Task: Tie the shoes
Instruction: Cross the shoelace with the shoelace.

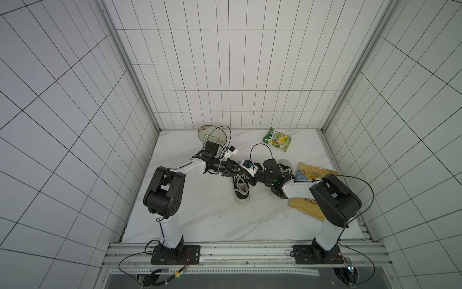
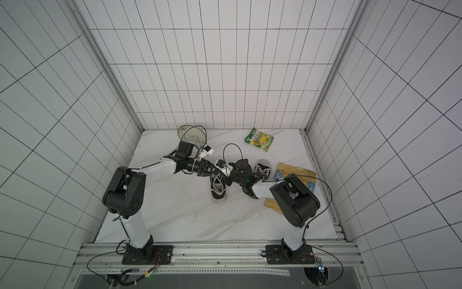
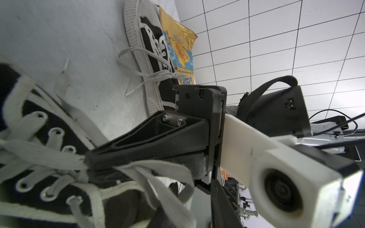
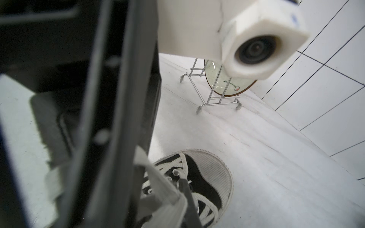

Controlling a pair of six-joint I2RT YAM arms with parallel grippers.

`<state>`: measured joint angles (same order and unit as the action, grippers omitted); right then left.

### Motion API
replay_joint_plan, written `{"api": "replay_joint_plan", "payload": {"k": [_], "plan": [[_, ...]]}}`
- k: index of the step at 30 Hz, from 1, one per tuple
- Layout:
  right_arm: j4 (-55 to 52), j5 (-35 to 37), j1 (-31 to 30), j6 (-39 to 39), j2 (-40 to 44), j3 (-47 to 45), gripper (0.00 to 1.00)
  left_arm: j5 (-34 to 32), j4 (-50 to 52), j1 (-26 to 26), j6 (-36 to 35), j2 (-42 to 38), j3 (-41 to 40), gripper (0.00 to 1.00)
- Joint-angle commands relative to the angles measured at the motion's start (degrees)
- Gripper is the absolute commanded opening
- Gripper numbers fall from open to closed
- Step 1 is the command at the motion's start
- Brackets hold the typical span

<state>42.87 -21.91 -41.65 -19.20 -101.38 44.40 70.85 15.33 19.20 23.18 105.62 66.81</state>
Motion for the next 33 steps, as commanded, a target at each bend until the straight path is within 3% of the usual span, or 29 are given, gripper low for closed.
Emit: {"api": "replay_joint_plan", "payload": {"k": [1, 6, 9, 11, 15, 19, 23, 24, 27, 33], "plan": [[-0.1, -1.5, -0.2, 5.0, 2.8, 0.4, 0.0, -2.2, 3.4, -2.2, -5.2, -1.6, 0.2, 0.31], [-3.4, -6.1, 1.1, 13.9, 3.6, 1.6, 0.0, -11.3, 13.1, -3.2, -16.3, -0.9, 2.7, 0.32], [-5.9, -9.3, 2.2, 20.6, 3.4, 3.2, 0.01, -23.2, 13.3, -3.3, -17.4, -1.7, 2.9, 0.34], [-7.6, -11.5, 3.2, 24.4, 3.0, 4.3, 0.02, -32.1, 12.8, -3.2, -15.4, -2.9, 3.0, 0.41], [-10.6, -15.4, 5.2, 32.2, 1.5, 6.9, 0.04, -35.6, 9.5, -3.2, -15.0, -8.1, 1.2, 0.6], [-10.9, -18.3, 6.9, 38.2, -0.1, 8.4, 0.06, -40.5, 5.4, -3.1, -15.2, -15.4, -3.2, 0.65], [-11.8, -20.9, 8.0, 41.8, -1.5, 10.2, 0.06, -33.9, 0.5, -1.4, -19.9, -20.1, -6.7, 0.5], [-11.9, -21.5, 8.1, 42.7, -2.0, 10.6, 0.07, -33.1, 0.8, -0.1, -22.2, -20.3, -6.5, 0.42], [-12.2, -22.7, 8.4, 44.2, -3.0, 11.4, 0.07, -33.3, 1.9, 4.4, -27.6, -18.8, -5.5, 0.31], [-12.5, -24.0, 9.0, 45.5, -4.2, 11.9, 0.07, -39.1, 5.1, 6.7, -33.1, -10.9, -0.7, 0.26]]}}
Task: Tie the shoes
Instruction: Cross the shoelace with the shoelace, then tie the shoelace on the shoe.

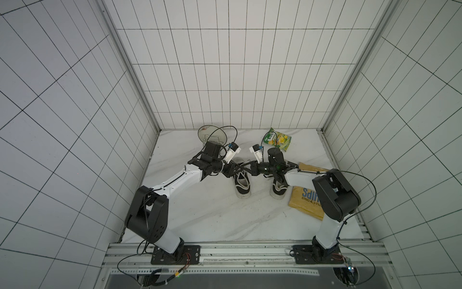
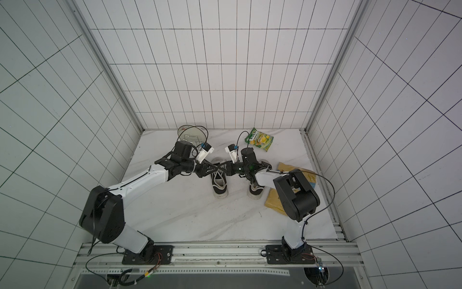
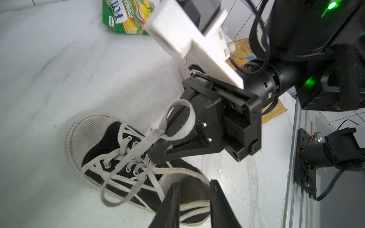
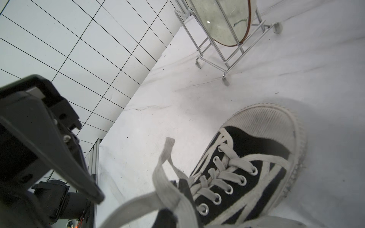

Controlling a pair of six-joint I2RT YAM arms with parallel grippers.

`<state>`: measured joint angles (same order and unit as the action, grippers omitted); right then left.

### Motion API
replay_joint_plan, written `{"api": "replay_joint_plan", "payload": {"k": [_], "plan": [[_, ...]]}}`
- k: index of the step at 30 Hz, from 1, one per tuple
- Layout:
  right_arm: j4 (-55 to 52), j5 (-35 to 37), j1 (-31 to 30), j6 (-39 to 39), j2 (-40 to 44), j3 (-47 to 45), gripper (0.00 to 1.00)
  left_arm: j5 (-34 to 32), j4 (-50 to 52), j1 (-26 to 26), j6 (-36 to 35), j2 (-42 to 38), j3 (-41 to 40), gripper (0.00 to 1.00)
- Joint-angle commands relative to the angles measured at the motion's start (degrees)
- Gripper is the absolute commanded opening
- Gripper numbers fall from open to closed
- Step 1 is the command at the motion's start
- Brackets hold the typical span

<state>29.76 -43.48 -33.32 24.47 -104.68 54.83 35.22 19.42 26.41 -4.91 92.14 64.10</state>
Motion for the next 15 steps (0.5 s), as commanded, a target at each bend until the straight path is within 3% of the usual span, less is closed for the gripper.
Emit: {"api": "replay_joint_plan", "payload": {"k": [1, 6, 15], "plan": [[0.6, -2.6, 0.8, 1.9, -1.0, 1.4, 0.07, -4.8, 0.3, -0.5, -5.9, 3.3, 2.1, 0.26], [0.7, -3.2, 1.0, 2.5, -1.2, 1.5, 0.07, -7.7, -3.2, -0.4, -8.5, 5.2, 1.5, 0.27], [1.5, -4.9, 1.5, 4.4, -2.4, 2.1, 0.06, -5.0, -4.4, -0.1, -9.2, 9.9, 2.7, 0.28]]}}
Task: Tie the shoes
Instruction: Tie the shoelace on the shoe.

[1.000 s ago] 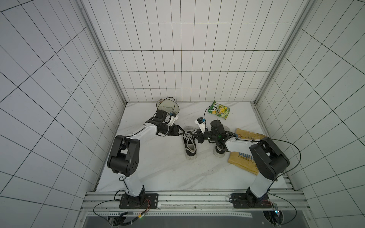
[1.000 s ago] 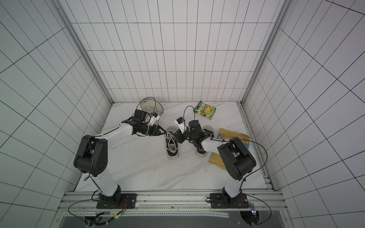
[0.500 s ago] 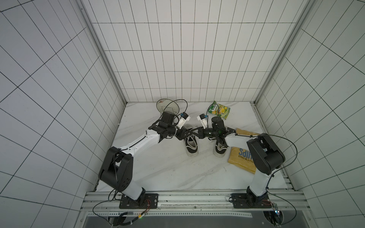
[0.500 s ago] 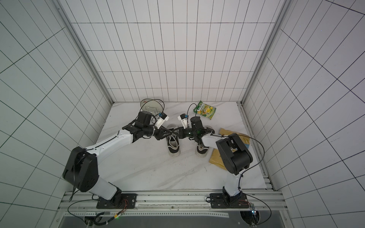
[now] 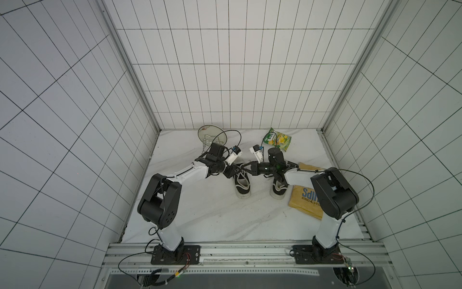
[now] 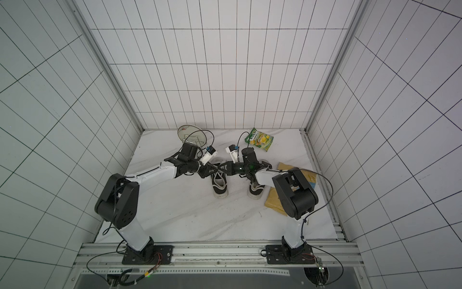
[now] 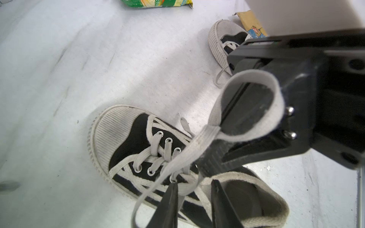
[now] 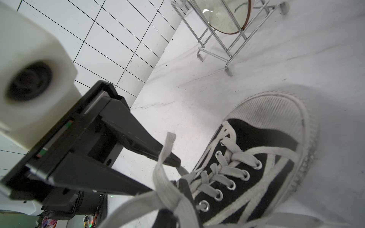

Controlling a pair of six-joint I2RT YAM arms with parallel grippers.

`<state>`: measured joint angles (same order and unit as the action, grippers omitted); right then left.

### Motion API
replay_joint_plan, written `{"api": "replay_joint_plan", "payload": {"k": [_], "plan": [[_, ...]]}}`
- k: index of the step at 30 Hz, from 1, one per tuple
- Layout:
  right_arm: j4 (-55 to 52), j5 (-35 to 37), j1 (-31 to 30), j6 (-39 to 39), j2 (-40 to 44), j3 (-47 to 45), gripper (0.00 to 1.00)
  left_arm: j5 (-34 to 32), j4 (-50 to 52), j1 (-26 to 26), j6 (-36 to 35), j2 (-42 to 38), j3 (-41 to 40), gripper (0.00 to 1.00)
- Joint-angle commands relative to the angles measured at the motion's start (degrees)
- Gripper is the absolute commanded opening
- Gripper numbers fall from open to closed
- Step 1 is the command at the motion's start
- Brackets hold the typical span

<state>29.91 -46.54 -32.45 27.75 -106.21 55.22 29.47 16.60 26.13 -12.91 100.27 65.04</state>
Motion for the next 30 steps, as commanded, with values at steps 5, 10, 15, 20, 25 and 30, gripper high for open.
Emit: {"api": "replay_joint_plan", "payload": {"k": [5, 10, 15, 20, 25, 30], "plan": [[2.1, -2.4, 1.0, 1.9, -1.2, 1.5, 0.06, 1.7, -1.5, 0.1, -0.7, 3.3, 2.5, 0.16], [2.0, -5.3, 2.3, 1.4, -1.8, 1.5, 0.17, 2.4, -2.3, -0.3, 2.6, 3.1, 2.3, 0.0], [3.5, -11.4, 5.2, 0.7, -3.2, 0.5, 0.35, 7.9, -6.0, -4.1, 9.7, 1.1, 0.1, 0.0], [5.5, -17.1, 5.7, 0.6, -6.0, 0.9, 0.4, 12.1, -7.2, -5.8, 13.2, -0.1, -1.2, 0.0], [6.4, -16.7, 5.8, -1.1, -8.2, 1.4, 0.44, 14.6, -8.0, -6.2, 15.5, -0.1, -1.6, 0.0], [7.0, -14.9, 5.8, -2.5, -10.1, 2.1, 0.44, 15.6, -8.0, -6.5, 16.4, -0.4, -1.7, 0.0]]}}
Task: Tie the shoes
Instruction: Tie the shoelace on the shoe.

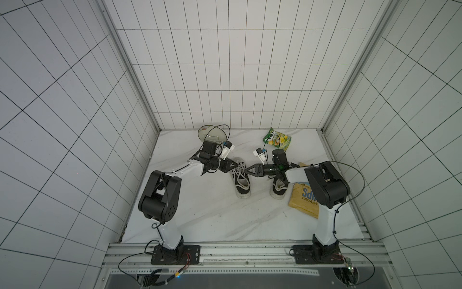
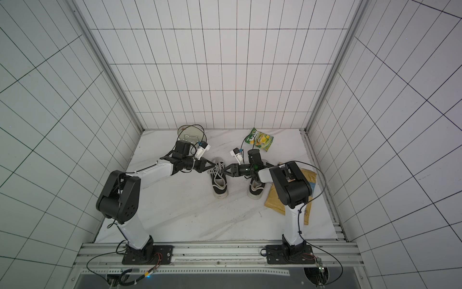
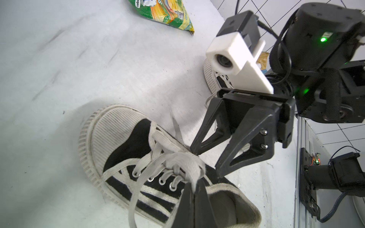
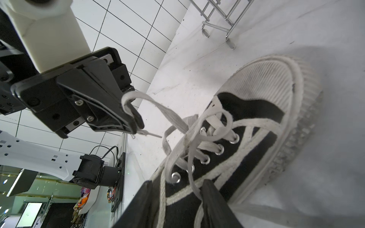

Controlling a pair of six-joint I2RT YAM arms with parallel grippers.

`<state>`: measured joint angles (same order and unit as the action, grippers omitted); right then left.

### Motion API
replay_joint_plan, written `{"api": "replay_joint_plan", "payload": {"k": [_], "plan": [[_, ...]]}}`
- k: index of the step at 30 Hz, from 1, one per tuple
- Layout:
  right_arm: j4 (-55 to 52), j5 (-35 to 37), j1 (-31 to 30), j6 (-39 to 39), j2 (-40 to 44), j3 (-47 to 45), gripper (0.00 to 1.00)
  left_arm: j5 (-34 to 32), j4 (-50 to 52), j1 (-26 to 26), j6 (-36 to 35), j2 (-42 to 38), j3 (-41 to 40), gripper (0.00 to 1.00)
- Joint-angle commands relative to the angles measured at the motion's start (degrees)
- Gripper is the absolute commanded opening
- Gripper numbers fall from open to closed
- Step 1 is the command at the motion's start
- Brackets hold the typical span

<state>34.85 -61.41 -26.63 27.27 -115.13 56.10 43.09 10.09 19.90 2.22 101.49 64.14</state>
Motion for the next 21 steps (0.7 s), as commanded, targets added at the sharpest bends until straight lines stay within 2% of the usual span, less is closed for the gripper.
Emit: {"api": "replay_joint_plan", "payload": {"k": [1, 5, 10, 21], "plan": [[2.6, 0.4, 0.1, -2.1, -1.2, 1.2, 0.44, 2.0, -1.6, -0.4, 1.6, -1.8, -0.8, 0.0], [1.8, 1.7, 0.6, -3.7, 0.3, 0.5, 0.45, 2.8, -2.3, -1.2, 3.8, -2.7, -1.4, 0.0], [-6.8, 2.9, 0.7, -10.8, 1.2, 2.0, 0.43, 3.7, -3.4, -1.4, 5.5, -3.3, -2.3, 0.0], [-8.2, 2.5, 0.2, -13.0, -2.3, 4.3, 0.19, 4.4, -3.4, -1.5, 6.7, -3.1, -2.3, 0.0]]}}
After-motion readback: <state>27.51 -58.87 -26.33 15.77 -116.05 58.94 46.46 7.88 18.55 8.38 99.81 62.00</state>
